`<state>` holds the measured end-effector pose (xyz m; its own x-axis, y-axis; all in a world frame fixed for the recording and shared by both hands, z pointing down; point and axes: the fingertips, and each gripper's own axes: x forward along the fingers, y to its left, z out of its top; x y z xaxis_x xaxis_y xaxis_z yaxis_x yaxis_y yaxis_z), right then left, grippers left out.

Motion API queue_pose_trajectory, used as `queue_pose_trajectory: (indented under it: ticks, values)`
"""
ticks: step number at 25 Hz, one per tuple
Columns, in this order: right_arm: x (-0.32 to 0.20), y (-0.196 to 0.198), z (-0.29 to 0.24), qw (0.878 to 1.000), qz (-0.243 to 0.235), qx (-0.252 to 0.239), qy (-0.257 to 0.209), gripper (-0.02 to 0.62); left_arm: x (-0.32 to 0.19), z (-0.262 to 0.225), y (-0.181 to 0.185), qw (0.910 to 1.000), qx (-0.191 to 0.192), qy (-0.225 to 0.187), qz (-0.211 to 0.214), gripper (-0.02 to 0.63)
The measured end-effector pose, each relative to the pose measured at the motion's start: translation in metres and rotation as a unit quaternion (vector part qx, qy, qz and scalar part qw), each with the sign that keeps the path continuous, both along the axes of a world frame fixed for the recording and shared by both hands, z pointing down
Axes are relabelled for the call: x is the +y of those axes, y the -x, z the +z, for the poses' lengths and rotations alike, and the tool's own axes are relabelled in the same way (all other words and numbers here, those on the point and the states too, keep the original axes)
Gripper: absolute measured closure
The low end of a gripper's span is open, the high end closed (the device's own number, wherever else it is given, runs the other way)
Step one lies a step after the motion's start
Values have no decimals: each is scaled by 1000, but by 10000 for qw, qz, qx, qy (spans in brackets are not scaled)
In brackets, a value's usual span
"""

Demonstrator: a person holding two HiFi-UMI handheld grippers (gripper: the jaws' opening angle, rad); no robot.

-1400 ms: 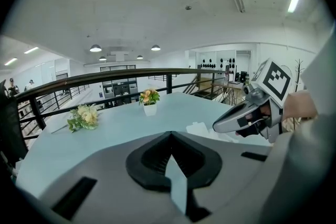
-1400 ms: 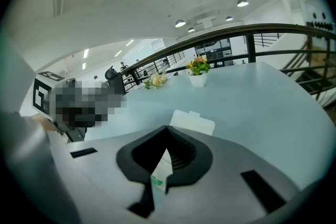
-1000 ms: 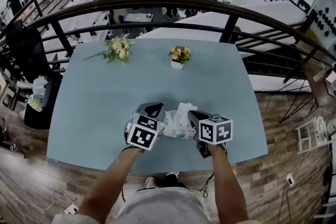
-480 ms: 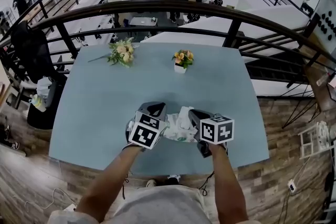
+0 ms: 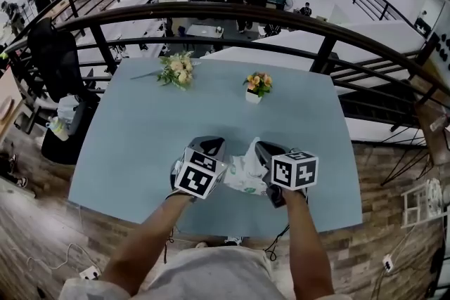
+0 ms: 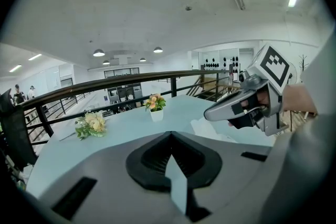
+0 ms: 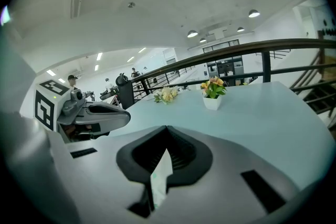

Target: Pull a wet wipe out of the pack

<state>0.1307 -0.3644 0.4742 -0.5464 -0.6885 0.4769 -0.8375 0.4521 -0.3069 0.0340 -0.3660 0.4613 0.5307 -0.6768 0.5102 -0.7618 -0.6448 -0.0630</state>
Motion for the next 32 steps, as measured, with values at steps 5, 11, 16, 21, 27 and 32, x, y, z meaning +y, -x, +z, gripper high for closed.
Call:
queue_pose_trajectory:
  ticks: [5,11,16,21,27,32]
  values:
    - [-6,13,-7,9998,-180,22,-78,592,-2,-3,13,9998,56,-11,-200,612]
    - [-16,35,-14,9988,-459,23,-160,592,-5,-6,36,9988,61,-31,-480,612]
    - [-23,56,-19,9970,-746,37,-201,592,-7,-9,56,9973,27,-52,-730,612]
    - [-32,80,-26,9939,-1059,42,-290,592,-10,-15,79,9947,7,-113,-1021,612]
    - [-39,110,-38,9889,-1416,53,-449,592,-12,-25,109,9905,-68,-226,-1351,612]
    - [-39,137,-44,9841,-1694,0,-543,592,-11,-31,134,9854,-46,-271,-1683,612]
